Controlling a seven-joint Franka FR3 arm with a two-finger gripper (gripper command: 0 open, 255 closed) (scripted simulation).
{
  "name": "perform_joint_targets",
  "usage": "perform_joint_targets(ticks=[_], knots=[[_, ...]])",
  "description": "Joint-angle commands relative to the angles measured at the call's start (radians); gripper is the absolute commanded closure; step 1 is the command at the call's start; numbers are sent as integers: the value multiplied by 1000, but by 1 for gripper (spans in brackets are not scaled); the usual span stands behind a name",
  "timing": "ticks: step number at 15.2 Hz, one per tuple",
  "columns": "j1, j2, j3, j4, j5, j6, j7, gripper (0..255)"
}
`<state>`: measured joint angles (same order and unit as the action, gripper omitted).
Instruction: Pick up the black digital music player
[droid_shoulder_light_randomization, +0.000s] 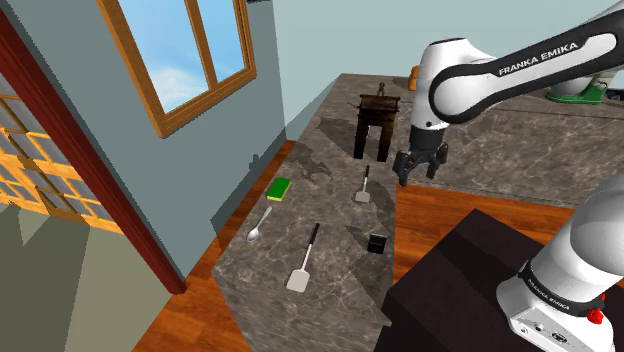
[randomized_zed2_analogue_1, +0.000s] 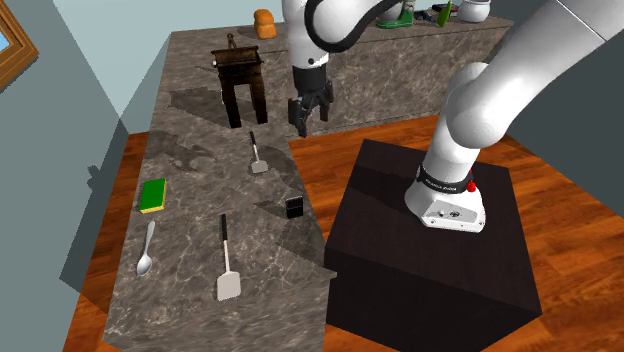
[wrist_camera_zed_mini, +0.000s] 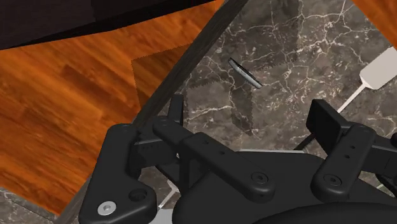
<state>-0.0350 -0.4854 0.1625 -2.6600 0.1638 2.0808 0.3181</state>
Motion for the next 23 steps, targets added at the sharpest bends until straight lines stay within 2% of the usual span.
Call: perform_joint_targets(ticks=[1, 9, 17, 23], knots=[[-3, 66, 12, -9, 18, 67, 34, 0], [-7, 400, 49, 8, 85, 348, 151, 0], [4, 770, 58, 115, 157, 580, 232, 0], [5, 858, 57, 135, 161, 647, 219, 0]])
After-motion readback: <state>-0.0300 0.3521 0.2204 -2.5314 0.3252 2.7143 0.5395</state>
